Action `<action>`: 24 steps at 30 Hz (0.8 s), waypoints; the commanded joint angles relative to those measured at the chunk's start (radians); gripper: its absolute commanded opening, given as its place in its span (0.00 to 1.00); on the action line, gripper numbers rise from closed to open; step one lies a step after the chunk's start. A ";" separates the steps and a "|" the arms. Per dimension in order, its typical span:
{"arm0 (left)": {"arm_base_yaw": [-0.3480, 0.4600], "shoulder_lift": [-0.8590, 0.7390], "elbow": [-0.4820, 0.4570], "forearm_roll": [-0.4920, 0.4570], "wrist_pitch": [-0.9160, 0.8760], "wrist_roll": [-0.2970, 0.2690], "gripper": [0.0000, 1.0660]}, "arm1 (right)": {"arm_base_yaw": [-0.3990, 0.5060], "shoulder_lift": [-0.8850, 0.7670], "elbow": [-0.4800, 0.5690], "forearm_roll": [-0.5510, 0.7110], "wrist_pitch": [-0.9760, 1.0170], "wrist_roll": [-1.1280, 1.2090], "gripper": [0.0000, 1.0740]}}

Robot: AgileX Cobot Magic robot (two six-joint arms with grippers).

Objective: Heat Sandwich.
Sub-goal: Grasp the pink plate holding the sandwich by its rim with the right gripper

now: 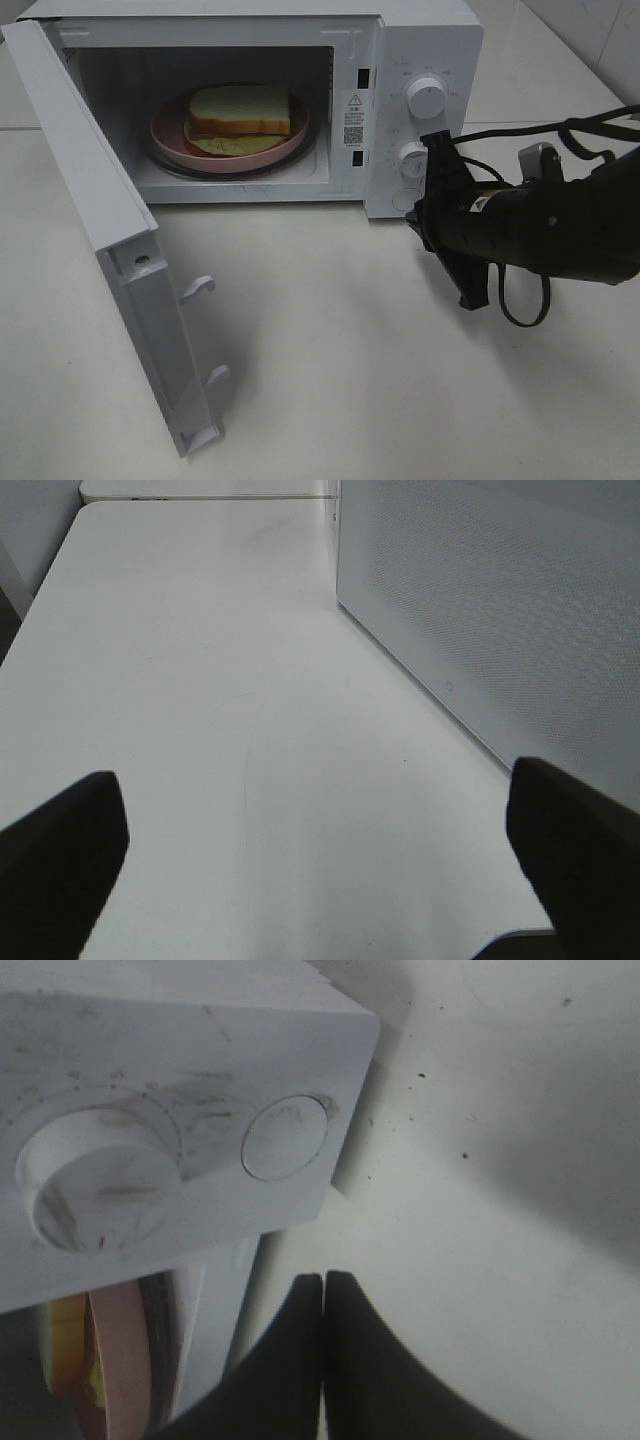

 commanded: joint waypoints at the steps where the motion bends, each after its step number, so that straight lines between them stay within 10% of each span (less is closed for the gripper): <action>1: 0.000 -0.016 0.001 -0.011 -0.013 0.003 0.92 | 0.001 -0.055 0.012 -0.045 0.086 -0.085 0.04; 24: 0.000 -0.016 0.001 -0.011 -0.013 0.003 0.92 | 0.001 -0.302 0.014 -0.131 0.618 -0.753 0.09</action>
